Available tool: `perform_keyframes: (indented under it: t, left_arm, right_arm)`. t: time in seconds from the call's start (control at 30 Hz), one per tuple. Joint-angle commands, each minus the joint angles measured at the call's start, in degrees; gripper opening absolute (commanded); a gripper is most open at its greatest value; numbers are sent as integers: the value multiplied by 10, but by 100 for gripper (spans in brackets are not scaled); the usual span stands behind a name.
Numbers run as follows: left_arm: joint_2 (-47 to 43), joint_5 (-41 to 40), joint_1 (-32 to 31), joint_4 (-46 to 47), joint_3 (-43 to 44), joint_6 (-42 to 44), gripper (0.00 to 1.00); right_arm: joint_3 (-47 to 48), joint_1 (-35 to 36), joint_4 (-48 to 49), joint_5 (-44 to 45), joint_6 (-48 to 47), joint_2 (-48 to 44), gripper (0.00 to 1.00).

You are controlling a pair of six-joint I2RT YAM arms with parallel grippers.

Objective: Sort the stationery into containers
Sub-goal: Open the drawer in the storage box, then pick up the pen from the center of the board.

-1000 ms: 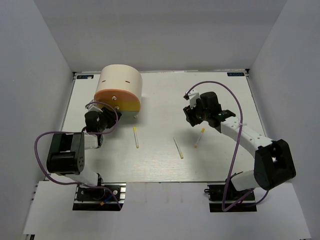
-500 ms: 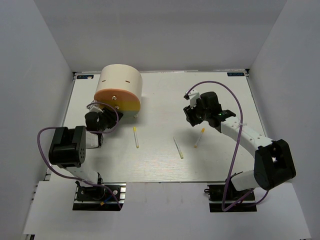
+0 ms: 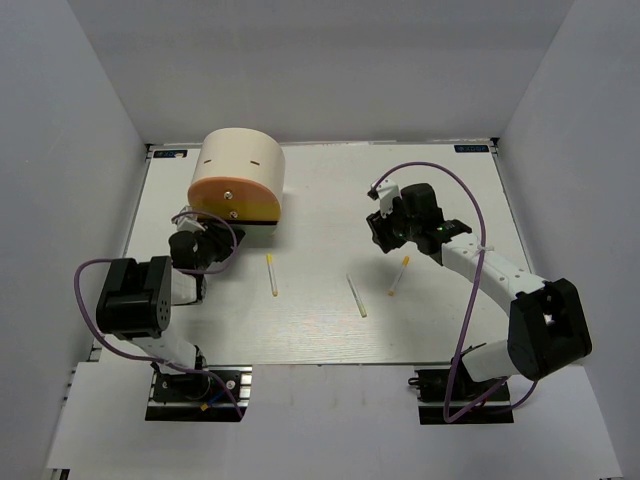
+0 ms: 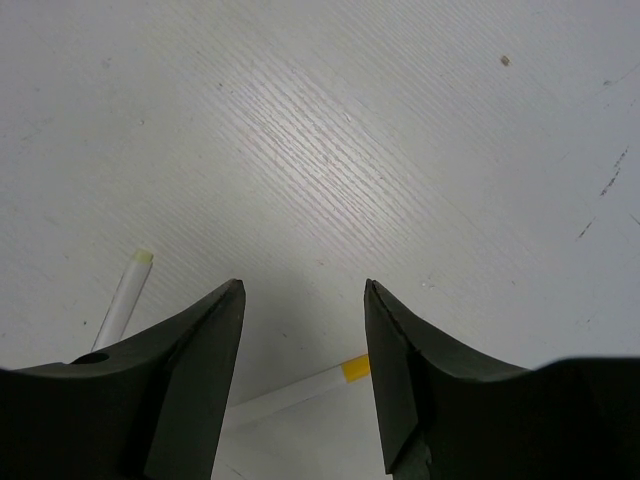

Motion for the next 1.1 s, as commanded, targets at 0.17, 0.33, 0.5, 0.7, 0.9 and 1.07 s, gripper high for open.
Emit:
perform_keyframes:
  t: [0.17,0.33,0.5,0.7,0.9,1.07]
  left_arm:
    - [-98,13,3,5,-90,-4,21]
    - [-161,-7,3,-32,-125,-4,23]
    - [-190,-14,3,-76,-120,14,84]
    - [-278,-27,-8,-193,-97,53,100]
    - [-415,-63,-13,-462,-39,109,100]
    - [-517,-69,-13,-621,17,168,100]
  right_arm:
    - [7,-2,7,-30,-8,5,71]
    - [7,0,1,-68,-18,8,90]
    - [11,-2,-18,-124,-20,13,90]
    - [12,-2,-40,-114,4,23,64]
    - [11,10,-93,-141,17,44,37]
    - [26,38,-129,-143,33,78,46]
